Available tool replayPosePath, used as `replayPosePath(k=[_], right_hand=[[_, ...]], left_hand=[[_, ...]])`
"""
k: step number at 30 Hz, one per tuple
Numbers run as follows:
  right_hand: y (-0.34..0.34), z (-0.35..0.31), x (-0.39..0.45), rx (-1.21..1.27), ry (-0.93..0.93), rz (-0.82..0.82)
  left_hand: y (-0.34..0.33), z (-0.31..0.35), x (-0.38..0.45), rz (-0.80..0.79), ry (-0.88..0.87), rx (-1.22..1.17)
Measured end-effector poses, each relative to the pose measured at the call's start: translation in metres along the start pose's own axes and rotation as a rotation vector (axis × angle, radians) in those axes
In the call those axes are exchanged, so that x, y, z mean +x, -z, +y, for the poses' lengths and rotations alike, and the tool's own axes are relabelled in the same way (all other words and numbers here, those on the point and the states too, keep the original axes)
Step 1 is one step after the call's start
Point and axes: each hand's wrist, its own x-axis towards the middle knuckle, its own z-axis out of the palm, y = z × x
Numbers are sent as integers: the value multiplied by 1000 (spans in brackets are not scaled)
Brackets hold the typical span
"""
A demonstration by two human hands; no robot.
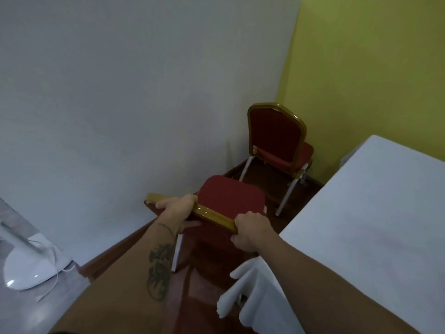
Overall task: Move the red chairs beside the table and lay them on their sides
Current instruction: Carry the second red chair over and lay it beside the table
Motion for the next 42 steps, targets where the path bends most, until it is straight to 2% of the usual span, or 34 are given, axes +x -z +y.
replayPosePath(k=[8, 17, 21, 24, 30, 34, 42], right_hand=[[10, -37, 17, 53, -17, -48], [34, -107, 79, 96, -143, -98], [37, -125, 94, 170, -206, -121], [35, -128, 97, 235, -255, -121], [31, -129, 110, 246, -331, -43], [32, -125, 125, 274, -366, -34], [-1, -107, 136, 585, -494, -109]], left_hand=[[19, 25, 55, -60, -58, 152], [38, 91, 143, -360, -73, 324], [41, 113, 166, -457, -94, 452], [33, 122, 181, -489, -109, 460], [7, 106, 178, -353, -226, 288], [-9, 88, 166, -385, -286, 238], [-18, 106, 185, -411, -260, 371]])
